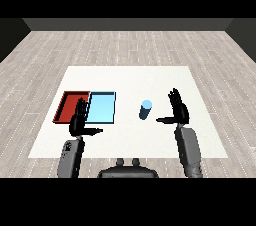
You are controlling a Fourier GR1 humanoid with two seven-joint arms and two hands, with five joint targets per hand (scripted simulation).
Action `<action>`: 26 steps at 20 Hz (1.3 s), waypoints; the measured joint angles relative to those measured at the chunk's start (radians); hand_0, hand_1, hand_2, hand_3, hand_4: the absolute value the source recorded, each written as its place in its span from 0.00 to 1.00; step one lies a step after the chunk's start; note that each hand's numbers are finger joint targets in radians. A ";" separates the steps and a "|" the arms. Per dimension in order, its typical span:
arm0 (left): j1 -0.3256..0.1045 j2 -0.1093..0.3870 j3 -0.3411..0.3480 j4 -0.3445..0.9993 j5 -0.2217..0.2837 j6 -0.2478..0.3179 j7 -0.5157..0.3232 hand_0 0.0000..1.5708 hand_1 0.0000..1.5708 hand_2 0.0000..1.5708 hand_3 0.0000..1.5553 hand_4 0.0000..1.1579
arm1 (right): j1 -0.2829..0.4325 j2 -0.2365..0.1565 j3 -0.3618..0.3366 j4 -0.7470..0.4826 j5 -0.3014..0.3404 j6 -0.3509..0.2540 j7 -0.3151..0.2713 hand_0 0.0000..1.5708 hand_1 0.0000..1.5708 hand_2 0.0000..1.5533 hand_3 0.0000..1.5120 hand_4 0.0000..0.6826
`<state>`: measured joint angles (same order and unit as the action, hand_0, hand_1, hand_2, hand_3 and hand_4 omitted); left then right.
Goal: Pick the blue can and put it in the blue box
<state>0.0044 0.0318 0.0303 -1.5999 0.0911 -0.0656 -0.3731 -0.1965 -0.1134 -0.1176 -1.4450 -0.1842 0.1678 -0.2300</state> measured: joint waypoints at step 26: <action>-0.022 0.002 0.025 0.039 0.046 -0.012 -0.051 0.00 0.00 0.00 0.00 0.00 | -0.131 0.002 -0.046 0.315 -0.051 0.028 -0.057 0.00 0.00 0.00 0.00 0.00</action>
<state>-0.0174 0.0336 0.0550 -1.5610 0.1373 -0.0780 -0.4243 -0.3280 -0.1114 -0.1640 -1.1300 -0.2348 0.1958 -0.2867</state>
